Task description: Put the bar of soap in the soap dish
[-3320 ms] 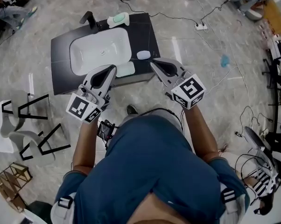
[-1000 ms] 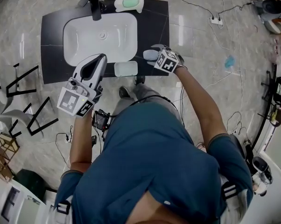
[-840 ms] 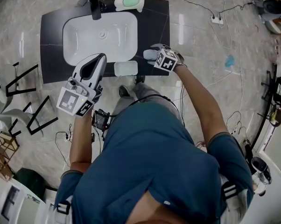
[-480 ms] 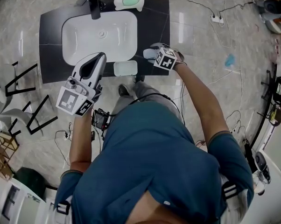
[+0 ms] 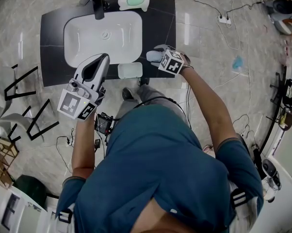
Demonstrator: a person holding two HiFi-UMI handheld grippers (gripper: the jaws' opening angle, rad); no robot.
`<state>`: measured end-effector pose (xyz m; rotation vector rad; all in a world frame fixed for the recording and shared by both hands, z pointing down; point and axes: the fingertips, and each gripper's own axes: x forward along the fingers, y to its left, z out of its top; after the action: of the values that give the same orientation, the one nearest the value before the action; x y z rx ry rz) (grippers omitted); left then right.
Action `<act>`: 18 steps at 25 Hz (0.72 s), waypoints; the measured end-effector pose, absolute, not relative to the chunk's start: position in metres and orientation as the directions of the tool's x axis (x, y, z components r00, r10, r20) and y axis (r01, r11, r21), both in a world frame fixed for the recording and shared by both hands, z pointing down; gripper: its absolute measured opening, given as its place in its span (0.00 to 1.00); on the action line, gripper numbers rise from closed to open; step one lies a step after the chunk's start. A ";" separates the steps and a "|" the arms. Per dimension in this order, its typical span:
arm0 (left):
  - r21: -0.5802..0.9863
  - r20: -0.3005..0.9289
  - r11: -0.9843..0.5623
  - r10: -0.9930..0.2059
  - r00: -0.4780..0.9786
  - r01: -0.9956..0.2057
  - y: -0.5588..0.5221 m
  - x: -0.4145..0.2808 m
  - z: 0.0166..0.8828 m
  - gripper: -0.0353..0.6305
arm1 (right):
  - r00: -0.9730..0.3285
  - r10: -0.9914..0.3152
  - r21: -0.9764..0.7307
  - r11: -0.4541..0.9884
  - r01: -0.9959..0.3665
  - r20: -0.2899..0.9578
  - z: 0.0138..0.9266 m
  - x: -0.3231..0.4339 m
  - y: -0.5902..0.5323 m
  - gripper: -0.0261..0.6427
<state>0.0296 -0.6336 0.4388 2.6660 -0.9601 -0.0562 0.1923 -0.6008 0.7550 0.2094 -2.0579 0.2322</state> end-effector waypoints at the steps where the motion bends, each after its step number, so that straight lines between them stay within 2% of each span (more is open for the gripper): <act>1: 0.297 0.065 -0.729 -0.629 0.775 -0.617 -0.633 0.029 0.438 0.06 | -0.475 -0.056 -0.072 0.967 -0.246 0.878 0.752 0.191 -0.601 0.47; 18: 0.288 0.043 -0.724 -0.643 0.764 -0.626 -0.612 0.013 0.430 0.06 | -0.467 -0.094 -0.025 0.970 -0.242 0.879 0.730 0.186 -0.581 0.46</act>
<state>0.0130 -0.6121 0.4296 2.6748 -0.9857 -0.0864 0.1860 -0.5813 0.7303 0.2371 -2.0578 0.1757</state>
